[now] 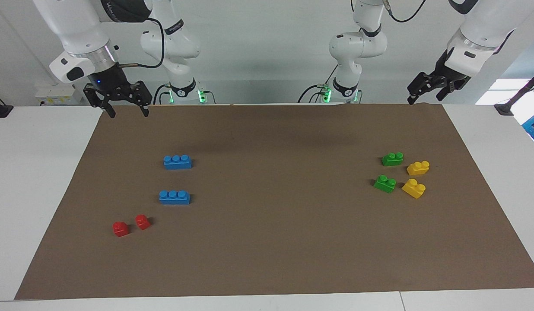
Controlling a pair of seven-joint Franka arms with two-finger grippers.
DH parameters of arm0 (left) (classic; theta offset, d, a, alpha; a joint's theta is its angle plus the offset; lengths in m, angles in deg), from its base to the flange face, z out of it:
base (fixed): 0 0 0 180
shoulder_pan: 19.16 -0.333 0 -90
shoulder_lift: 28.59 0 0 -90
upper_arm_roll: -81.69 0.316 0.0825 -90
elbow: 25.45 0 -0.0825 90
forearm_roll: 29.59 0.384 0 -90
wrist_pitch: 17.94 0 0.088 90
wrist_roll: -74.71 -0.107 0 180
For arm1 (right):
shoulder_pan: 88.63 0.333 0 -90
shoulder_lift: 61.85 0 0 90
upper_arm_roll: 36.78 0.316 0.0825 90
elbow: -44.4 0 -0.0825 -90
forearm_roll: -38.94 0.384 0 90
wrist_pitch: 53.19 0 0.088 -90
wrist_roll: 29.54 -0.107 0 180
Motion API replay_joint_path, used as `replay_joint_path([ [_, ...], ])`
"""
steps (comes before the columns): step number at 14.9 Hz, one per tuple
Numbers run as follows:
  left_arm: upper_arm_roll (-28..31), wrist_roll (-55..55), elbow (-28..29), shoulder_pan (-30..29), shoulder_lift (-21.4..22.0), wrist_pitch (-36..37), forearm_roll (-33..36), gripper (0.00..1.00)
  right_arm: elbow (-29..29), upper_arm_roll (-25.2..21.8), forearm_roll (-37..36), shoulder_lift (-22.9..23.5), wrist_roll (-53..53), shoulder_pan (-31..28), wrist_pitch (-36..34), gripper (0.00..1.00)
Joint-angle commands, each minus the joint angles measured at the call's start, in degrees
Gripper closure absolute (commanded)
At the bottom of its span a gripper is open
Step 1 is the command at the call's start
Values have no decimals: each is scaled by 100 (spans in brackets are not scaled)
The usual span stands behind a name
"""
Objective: Remove green block with left arm and hold with right
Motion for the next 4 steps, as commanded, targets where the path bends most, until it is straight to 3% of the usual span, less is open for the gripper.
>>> replay_joint_path([
  [1,-55,-96,138,-64,93,-105,88,0,122,5,-253,73,139,29,-97,0],
  [4,-55,-104,138,-64,93,-105,88,0,113,14,-262,65,113,29,-106,0],
])
